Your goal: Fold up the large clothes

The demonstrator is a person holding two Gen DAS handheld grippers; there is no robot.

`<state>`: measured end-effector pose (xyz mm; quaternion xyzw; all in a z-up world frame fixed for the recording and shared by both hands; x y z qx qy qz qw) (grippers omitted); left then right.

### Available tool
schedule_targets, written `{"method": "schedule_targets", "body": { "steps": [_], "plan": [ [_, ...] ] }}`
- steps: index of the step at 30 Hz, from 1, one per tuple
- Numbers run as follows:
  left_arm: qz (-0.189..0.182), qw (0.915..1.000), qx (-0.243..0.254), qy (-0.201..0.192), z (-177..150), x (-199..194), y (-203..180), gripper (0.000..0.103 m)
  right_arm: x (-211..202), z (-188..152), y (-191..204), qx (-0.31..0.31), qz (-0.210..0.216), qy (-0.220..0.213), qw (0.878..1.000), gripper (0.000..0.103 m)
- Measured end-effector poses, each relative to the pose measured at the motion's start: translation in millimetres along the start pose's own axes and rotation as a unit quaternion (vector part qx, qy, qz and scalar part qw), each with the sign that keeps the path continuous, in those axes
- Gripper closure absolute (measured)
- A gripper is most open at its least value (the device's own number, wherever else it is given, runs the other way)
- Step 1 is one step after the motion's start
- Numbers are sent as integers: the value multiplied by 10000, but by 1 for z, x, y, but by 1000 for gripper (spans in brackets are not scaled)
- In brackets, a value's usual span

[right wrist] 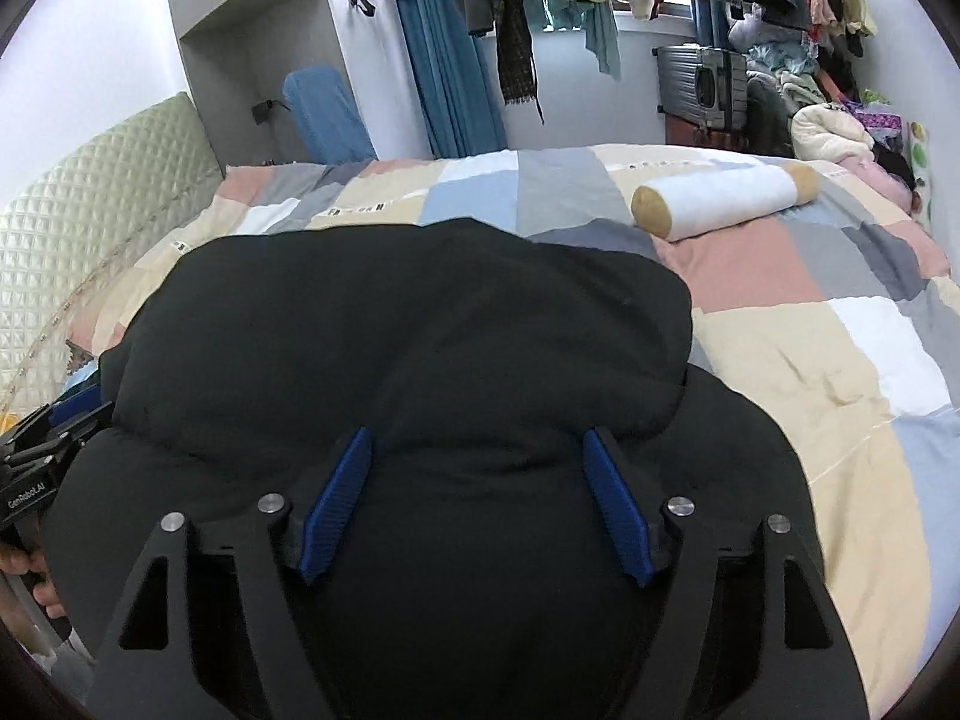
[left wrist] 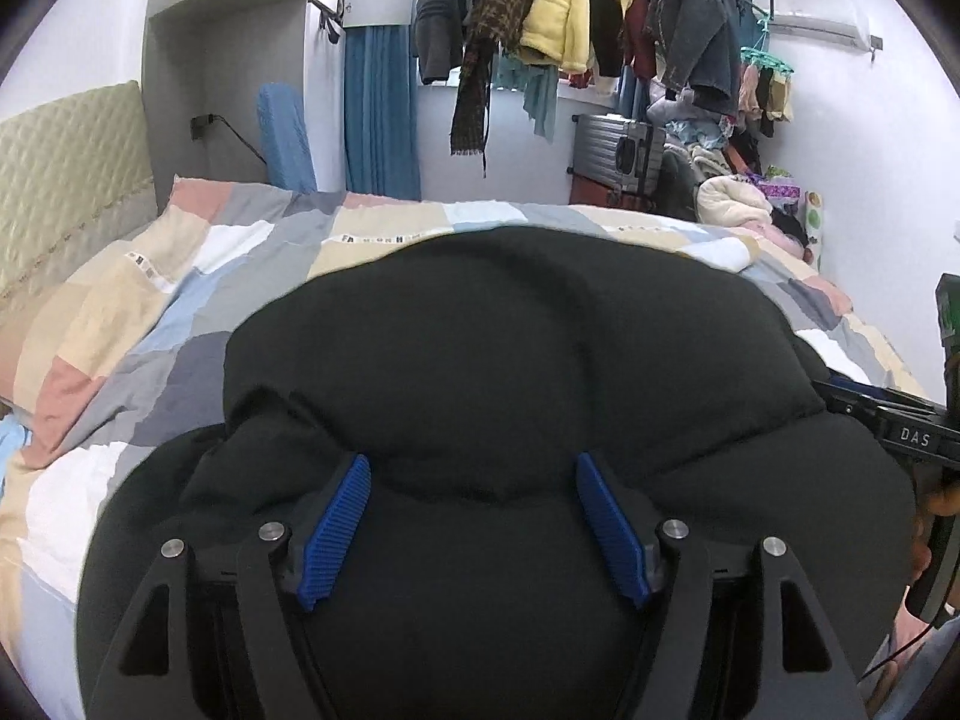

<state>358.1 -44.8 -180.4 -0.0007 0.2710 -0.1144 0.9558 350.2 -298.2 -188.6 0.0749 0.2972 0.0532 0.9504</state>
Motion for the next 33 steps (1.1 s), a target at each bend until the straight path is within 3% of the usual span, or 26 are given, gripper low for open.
{"method": "schedule_targets", "body": {
  "steps": [5, 11, 13, 17, 19, 22, 33],
  "plan": [
    [64, 9999, 71, 121, -3, 11, 1, 30, 12, -6, 2, -173, -101, 26, 9998, 27],
    [14, 9997, -160, 205, 18, 0, 10, 31, 1, 9, 2, 119, -243, 5, 9996, 27],
    [87, 9996, -280, 6, 38, -6, 18, 31, -8, 24, 17, 105, -147, -210, 9996, 26],
    [227, 9986, -480, 60, 58, 12, 34, 31, -3, 42, 62, -200, 67, -308, 9993, 24],
    [371, 9981, -414, 249, 55, 30, 40, 31, 9, 44, 83, -489, 22, -285, 9984, 23],
    [297, 9965, -478, 621, 38, 51, 43, 31, 31, 41, 101, -781, -42, -147, 9968, 23],
    [294, 9968, -482, 573, 23, 74, 47, 30, 78, 17, 95, -516, 84, 323, 9981, 10]
  ]
}}
Point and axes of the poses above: each gripper's, at about its wrist camera, not at the fingertips, and x roughly the way its jaws point, y to its left, z to its top, the point moved 8 cm from there along x, roughly the way its jaws point, and after that the axes turned 10 degrees about -y, right-handed, at the moved point
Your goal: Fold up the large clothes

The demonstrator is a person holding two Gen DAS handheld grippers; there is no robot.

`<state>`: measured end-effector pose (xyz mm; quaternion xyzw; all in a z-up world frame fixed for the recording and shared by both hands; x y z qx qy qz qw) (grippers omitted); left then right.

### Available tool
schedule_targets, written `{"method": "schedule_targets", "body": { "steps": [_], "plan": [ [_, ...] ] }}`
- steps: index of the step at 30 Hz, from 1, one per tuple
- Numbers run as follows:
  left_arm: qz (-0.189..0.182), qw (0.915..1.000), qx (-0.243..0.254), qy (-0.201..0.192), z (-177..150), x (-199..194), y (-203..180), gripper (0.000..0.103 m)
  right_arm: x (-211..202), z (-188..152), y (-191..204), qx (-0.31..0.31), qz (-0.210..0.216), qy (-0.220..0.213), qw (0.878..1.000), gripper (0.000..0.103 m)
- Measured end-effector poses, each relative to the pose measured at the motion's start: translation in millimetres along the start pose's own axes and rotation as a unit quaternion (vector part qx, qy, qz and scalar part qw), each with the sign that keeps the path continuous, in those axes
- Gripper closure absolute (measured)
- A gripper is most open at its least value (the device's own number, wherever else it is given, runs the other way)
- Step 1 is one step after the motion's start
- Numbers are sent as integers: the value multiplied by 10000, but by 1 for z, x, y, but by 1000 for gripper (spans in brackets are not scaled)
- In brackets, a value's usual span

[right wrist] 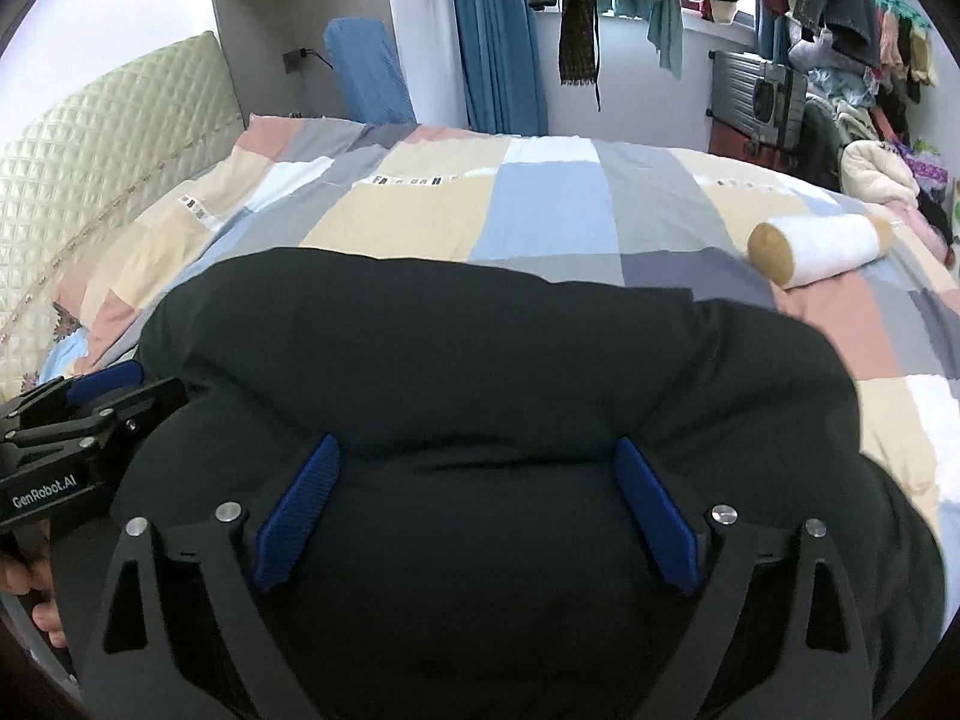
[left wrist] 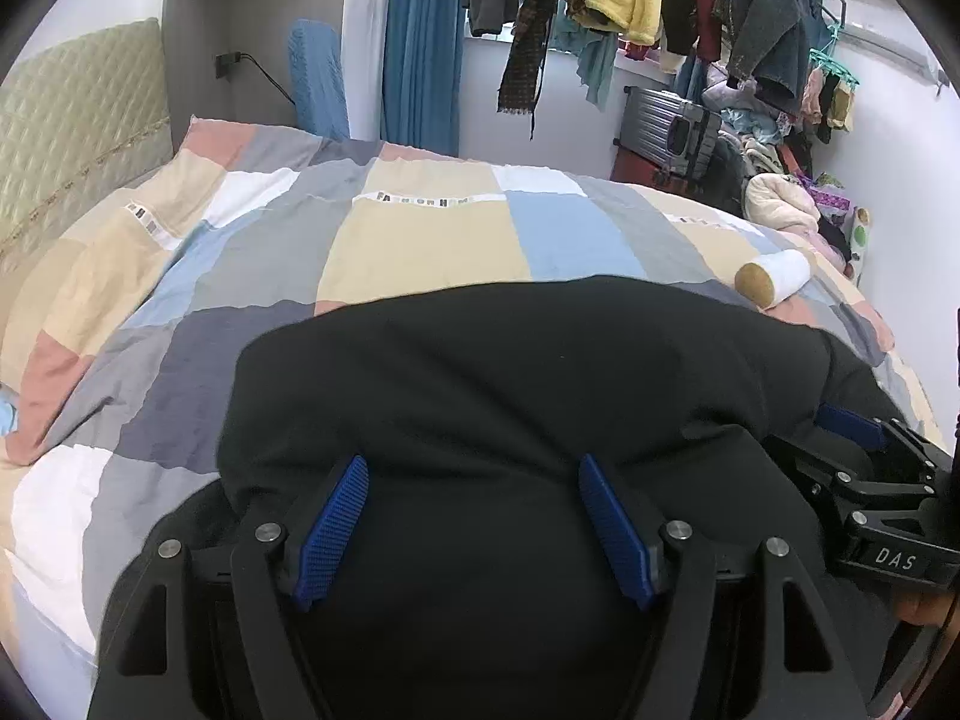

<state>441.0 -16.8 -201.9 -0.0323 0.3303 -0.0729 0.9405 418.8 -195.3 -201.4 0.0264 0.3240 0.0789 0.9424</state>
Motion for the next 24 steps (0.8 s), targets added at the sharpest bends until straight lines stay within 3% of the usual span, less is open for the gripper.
{"method": "schedule_targets", "body": {
  "steps": [5, 10, 13, 19, 24],
  "plan": [
    [46, 10000, 42, -12, -2, 4, 0, 30, 8, -1, 3, -86, -51, -89, 9999, 9],
    [141, 9997, 170, -76, -8, 2, -1, 30, -18, 9, -5, 79, 121, -351, 9993, 9],
    [178, 9996, 222, -95, -9, 1, -2, 30, -39, 16, -27, 12, -141, -531, 9985, 8],
    [37, 9998, 93, -174, -14, -1, 0, 30, -59, -7, -91, 463, -551, -374, 9967, 8],
    [-200, 9995, -152, -199, -21, -2, 4, 30, -47, -19, -107, 809, -428, -206, 9956, 8]
  ]
}}
Point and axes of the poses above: each gripper's, at about its wrist camera, not at the fingertips, and x roughly the way its jaws point, y to its left, z to its top, the point moved 8 cm from there along x, roughly the way its jaws point, and after that the axes turned 10 degrees about -y, right-handed, at the moved point
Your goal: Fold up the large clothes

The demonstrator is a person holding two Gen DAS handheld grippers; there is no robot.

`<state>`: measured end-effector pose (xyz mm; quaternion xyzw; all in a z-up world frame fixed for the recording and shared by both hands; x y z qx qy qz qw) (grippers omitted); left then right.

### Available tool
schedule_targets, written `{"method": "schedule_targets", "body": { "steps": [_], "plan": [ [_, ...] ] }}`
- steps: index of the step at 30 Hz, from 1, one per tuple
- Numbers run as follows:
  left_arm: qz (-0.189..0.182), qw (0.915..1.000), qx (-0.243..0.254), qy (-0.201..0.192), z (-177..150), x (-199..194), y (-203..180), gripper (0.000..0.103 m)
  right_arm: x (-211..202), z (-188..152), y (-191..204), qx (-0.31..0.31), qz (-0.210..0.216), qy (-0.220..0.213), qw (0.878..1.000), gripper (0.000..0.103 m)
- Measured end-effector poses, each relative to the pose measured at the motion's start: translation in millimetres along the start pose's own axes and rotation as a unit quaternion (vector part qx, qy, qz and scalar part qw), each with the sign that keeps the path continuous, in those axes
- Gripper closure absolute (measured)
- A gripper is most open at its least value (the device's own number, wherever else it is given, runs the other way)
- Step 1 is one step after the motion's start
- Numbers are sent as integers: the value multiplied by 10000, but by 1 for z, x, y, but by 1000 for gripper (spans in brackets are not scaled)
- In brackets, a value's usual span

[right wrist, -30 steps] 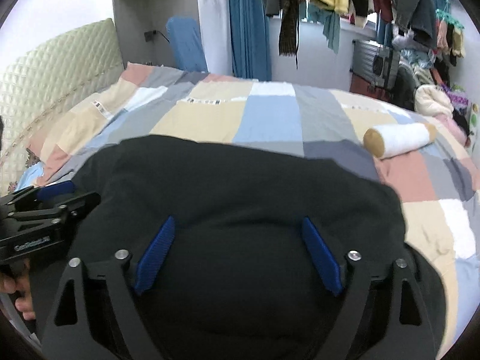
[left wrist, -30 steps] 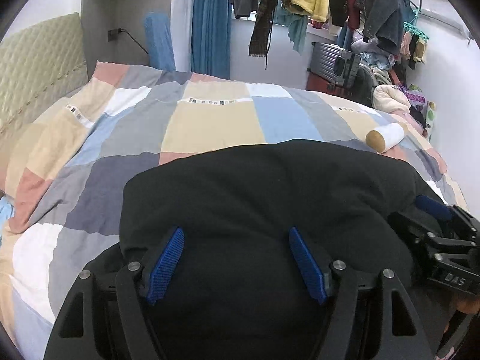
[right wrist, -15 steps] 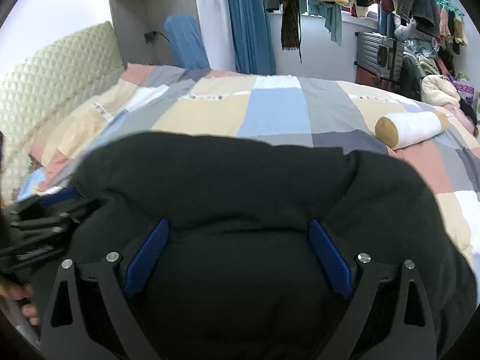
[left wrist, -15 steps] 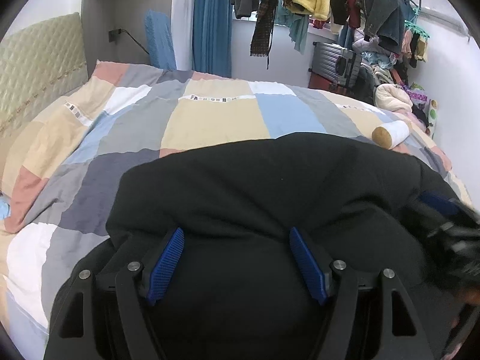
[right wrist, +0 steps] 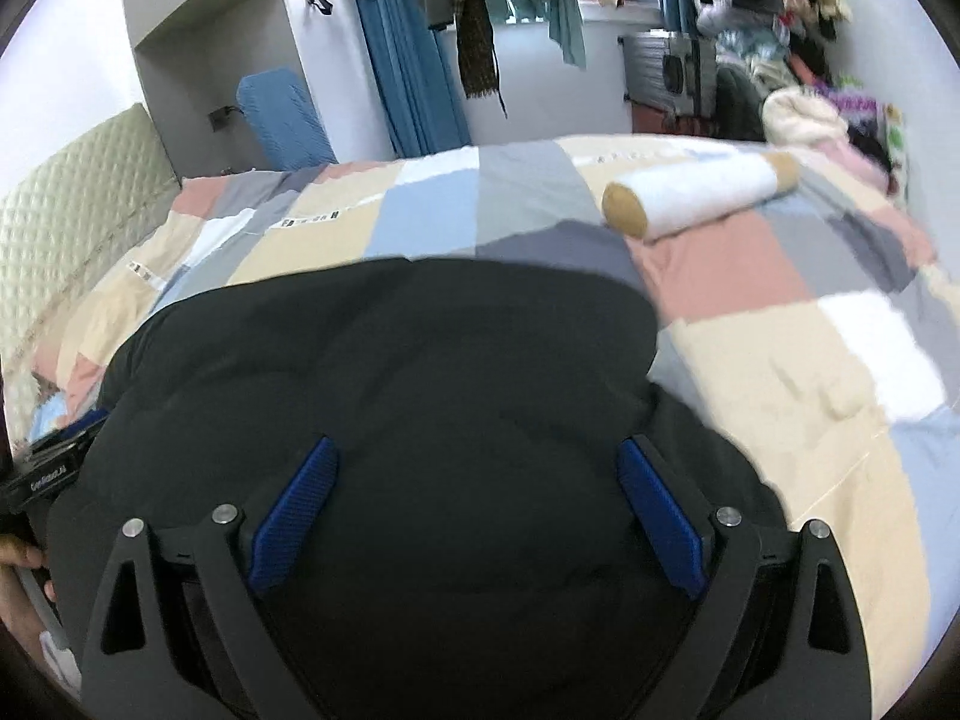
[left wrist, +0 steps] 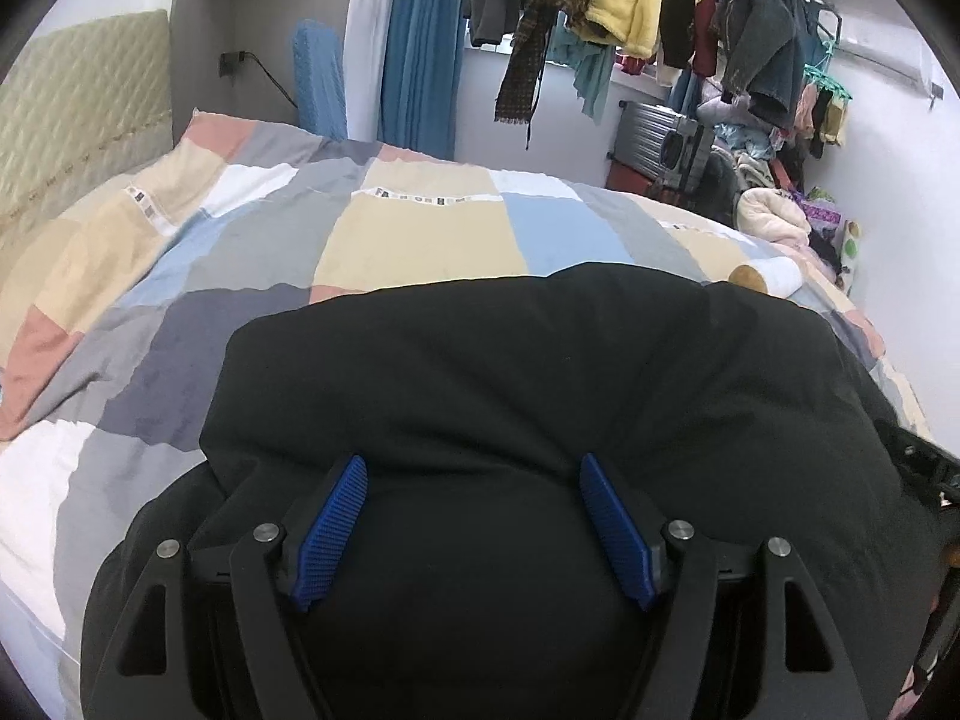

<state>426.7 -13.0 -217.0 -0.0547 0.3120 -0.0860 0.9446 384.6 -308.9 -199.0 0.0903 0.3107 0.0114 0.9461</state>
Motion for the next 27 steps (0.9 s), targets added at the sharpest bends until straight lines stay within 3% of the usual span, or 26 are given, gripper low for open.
{"method": "schedule_targets", "body": {
  "steps": [7, 13, 19, 23, 27],
  "plan": [
    [-12, 10000, -1, -29, 0, -1, -2, 29, 12, -7, 7, -264, -234, -45, 9994, 5],
    [12, 9995, 257, -188, 10, -35, -10, 30, -15, -1, 8, -321, -255, -246, 9989, 5],
    [66, 9974, 304, -646, 31, -118, -22, 29, -89, 17, 22, -245, 43, -650, 9976, 4],
    [-20, 9949, 213, -989, 45, -180, -32, 16, -153, 44, 32, -335, 137, -1178, 9924, 0],
    [-153, 9921, 113, -1236, 60, -238, -43, 15, -214, 70, 51, -543, 191, -1591, 9856, 0]
  ]
}}
Point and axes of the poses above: each gripper's, at about its wrist camera, not at the fingertips, and x roughly the way its jaws point, y to its left, z to its top, the point moved 8 cm from there along x, roughly the way its jaws point, and after that the axes turned 10 degrees about -y, right-handed, at the moved point
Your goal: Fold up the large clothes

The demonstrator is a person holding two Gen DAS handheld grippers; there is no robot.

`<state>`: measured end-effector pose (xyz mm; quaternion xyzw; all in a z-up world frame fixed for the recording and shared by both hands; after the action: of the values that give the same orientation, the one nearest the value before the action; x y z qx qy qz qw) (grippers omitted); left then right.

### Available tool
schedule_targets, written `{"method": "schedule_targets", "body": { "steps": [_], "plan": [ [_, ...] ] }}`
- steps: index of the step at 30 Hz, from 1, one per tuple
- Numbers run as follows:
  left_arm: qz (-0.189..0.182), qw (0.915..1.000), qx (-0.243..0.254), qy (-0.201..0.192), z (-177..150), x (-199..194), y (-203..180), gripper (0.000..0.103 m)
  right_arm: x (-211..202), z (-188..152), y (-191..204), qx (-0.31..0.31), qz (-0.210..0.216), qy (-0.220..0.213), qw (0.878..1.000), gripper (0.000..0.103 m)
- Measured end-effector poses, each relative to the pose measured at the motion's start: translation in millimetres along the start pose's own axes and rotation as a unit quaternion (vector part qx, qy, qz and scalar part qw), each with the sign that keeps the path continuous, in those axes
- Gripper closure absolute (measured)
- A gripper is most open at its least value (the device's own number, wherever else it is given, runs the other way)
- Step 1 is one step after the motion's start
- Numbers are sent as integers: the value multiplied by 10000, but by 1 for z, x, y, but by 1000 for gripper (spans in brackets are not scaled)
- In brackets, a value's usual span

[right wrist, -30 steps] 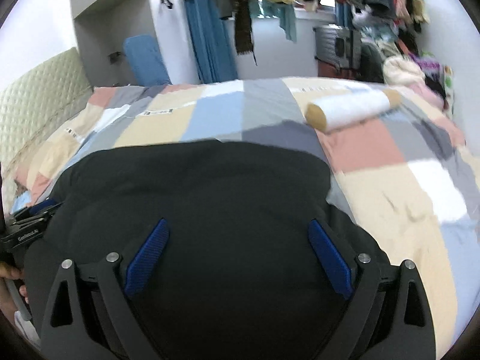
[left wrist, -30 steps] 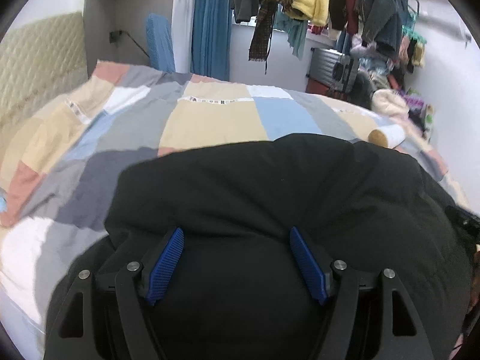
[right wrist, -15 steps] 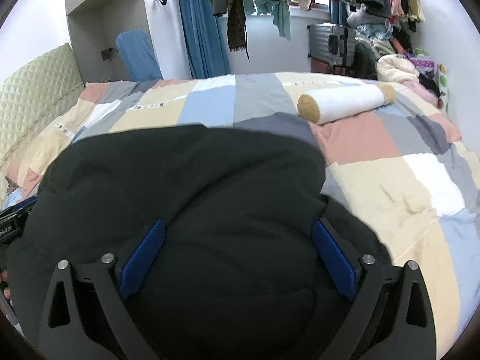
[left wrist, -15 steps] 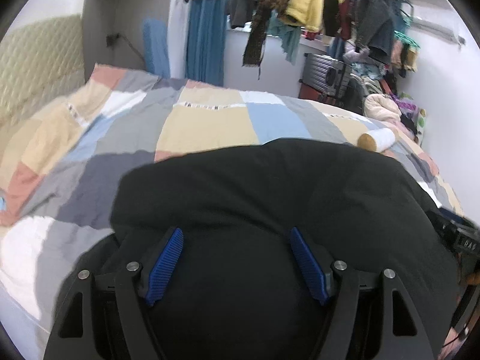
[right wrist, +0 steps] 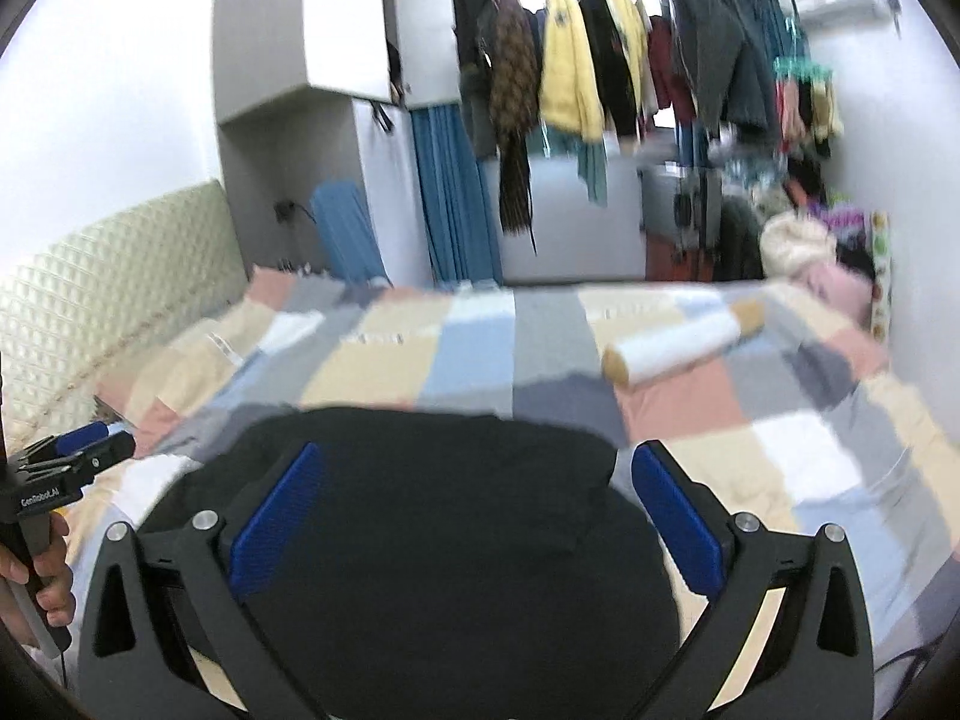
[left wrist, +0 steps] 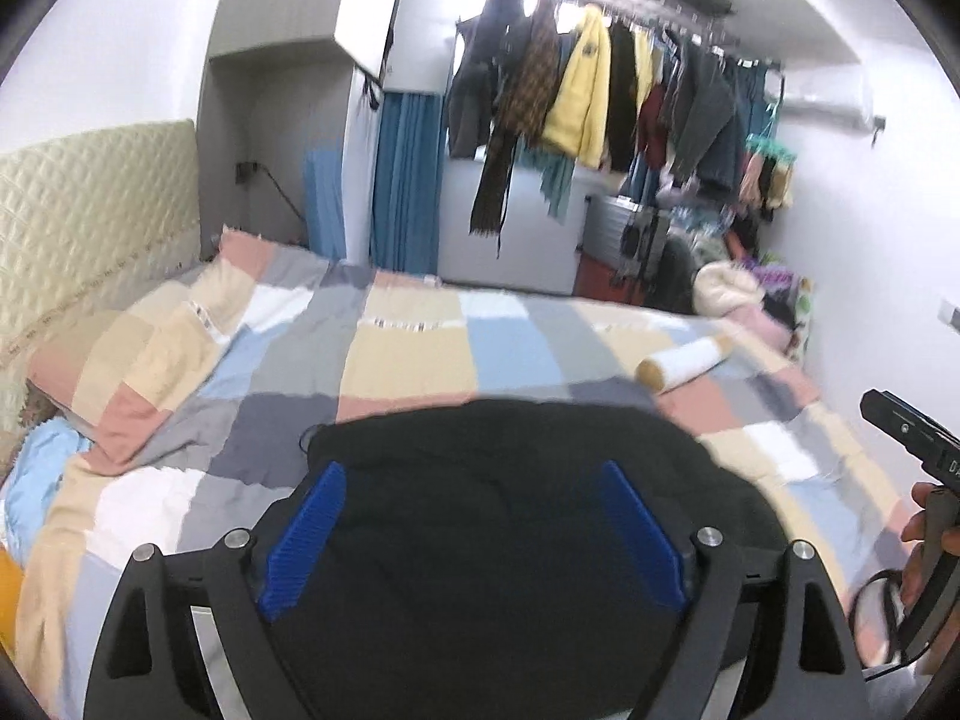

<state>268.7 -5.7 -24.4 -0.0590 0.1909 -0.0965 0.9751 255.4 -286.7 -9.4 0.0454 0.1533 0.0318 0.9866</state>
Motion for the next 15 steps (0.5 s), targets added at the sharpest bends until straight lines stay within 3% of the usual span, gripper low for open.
{"method": "schedule_targets", "body": {
  "steps": [7, 15],
  "plan": [
    [154, 9973, 359, -616, 58, -97, -31, 10, -79, 55, 35, -167, 273, -587, 9978, 0],
    [38, 9932, 448, -1075, 87, -184, -69, 3, -155, 74, 60, 1, 696, -992, 9926, 0]
  ]
}}
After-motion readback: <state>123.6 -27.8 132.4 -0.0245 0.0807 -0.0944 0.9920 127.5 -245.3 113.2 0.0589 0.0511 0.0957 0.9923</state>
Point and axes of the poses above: each gripper's, at about its wrist camera, not at the fingertips, and x roughly the way its jaws point, y to its left, z to its top, the point moved 8 cm from there along x, roughly the way its jaws point, and after that the axes turned 10 degrees about -y, right-handed, at the moved point
